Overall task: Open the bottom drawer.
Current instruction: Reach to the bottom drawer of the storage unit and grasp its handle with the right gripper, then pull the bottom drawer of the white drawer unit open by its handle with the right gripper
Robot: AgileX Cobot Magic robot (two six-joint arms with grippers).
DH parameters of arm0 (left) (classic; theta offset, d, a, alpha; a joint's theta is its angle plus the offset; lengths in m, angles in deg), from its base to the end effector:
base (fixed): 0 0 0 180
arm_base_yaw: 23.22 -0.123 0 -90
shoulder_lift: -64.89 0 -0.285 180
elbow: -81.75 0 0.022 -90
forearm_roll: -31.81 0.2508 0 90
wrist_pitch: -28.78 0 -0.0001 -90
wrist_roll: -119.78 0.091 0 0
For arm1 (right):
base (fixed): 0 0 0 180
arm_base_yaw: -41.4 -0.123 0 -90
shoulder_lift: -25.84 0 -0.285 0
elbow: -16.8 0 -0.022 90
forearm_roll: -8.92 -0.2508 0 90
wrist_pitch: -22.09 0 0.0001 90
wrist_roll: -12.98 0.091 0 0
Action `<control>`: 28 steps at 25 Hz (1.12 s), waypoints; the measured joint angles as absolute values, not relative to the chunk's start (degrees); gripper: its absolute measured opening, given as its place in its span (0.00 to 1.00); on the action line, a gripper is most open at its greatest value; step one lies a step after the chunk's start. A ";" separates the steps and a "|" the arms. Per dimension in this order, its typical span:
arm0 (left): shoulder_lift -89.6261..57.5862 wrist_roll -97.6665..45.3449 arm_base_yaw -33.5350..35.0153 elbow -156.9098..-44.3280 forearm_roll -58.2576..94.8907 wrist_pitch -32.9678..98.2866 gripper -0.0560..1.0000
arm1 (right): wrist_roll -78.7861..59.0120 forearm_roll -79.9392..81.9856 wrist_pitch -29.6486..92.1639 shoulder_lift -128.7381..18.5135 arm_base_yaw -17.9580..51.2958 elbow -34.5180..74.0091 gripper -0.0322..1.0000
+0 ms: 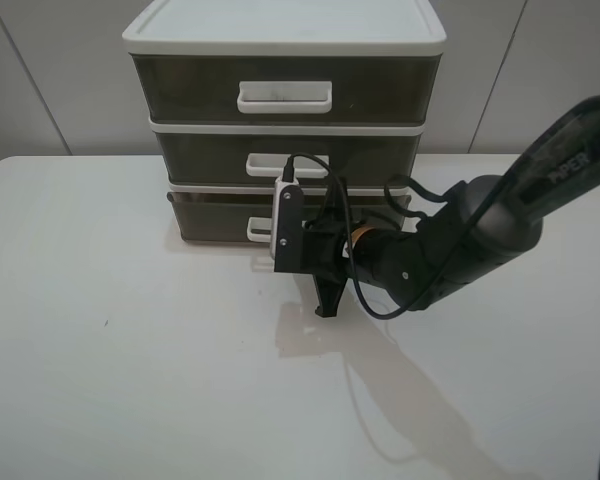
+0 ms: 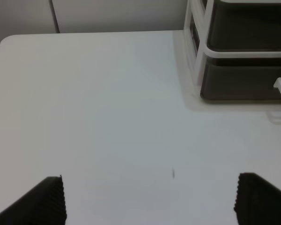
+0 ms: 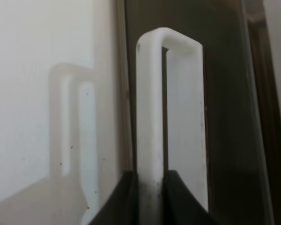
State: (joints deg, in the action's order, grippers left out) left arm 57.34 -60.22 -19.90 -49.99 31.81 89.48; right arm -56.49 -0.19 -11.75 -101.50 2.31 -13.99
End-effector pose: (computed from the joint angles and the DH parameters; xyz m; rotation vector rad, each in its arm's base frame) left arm -0.0060 0.0004 0.2789 0.0589 2.0328 -0.0364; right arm 0.2854 0.2216 0.0734 -1.6572 1.4325 -0.3219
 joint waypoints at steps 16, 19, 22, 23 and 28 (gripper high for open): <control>57.34 -60.22 -19.90 -49.99 32.12 89.48 0.76 | -57.55 -2.75 -3.37 -97.01 0.09 -15.08 0.13; 57.34 -60.22 -19.90 -49.99 32.12 89.48 0.76 | -57.55 -4.32 -2.29 -95.43 -1.31 -16.51 0.13; 57.34 -60.22 -19.90 -49.99 32.12 89.48 0.76 | -57.55 -5.75 -1.06 -94.08 -2.16 -17.55 0.13; 57.34 -60.22 -19.90 -49.99 32.12 89.48 0.76 | -57.62 -5.98 -0.76 -93.79 -2.30 -17.86 0.13; 57.34 -60.22 -19.90 -49.99 31.81 89.48 0.76 | -57.81 -6.69 0.45 -92.45 -3.24 -19.46 0.13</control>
